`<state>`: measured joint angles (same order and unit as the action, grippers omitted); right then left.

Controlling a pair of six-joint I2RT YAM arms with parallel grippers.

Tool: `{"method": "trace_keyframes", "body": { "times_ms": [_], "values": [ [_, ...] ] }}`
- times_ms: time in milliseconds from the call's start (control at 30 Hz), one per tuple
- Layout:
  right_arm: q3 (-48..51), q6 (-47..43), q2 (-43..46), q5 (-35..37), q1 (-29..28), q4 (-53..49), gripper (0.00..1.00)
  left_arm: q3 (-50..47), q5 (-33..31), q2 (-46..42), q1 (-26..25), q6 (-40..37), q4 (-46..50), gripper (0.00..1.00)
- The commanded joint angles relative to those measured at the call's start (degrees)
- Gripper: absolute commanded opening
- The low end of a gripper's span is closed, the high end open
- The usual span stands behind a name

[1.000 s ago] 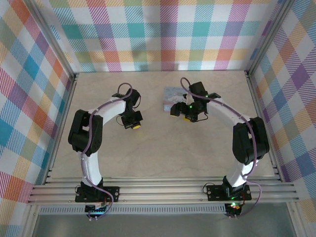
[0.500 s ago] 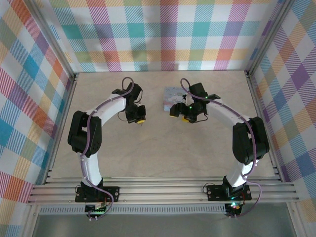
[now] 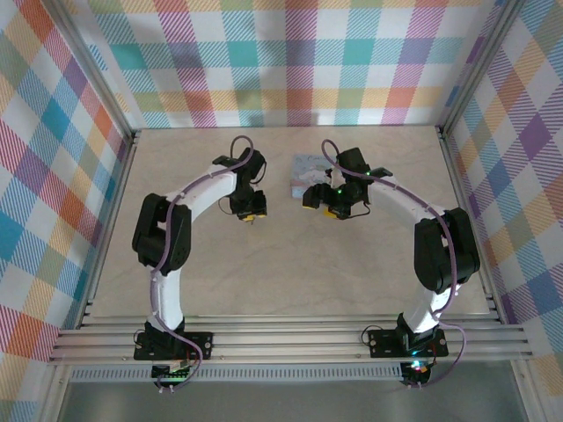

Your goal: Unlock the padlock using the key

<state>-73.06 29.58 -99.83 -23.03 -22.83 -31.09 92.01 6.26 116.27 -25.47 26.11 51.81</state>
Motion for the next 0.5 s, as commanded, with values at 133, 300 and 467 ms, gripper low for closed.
{"method": "trace_keyframes", "body": {
  "times_ms": [133,300,467],
  "values": [
    [0.4,-0.3,0.1,0.1,0.2,-1.3,0.77,3.8,-4.3,5.2,1.5,1.9,3.9,0.31],
    [0.2,-0.3,-0.2,0.3,0.1,-1.6,0.77,4.4,-3.7,7.3,2.3,3.2,3.2,0.31],
    [-0.4,-0.7,-0.6,0.5,0.1,-2.1,0.78,4.8,-3.1,9.5,2.4,3.0,2.4,0.31]
  ]
}}
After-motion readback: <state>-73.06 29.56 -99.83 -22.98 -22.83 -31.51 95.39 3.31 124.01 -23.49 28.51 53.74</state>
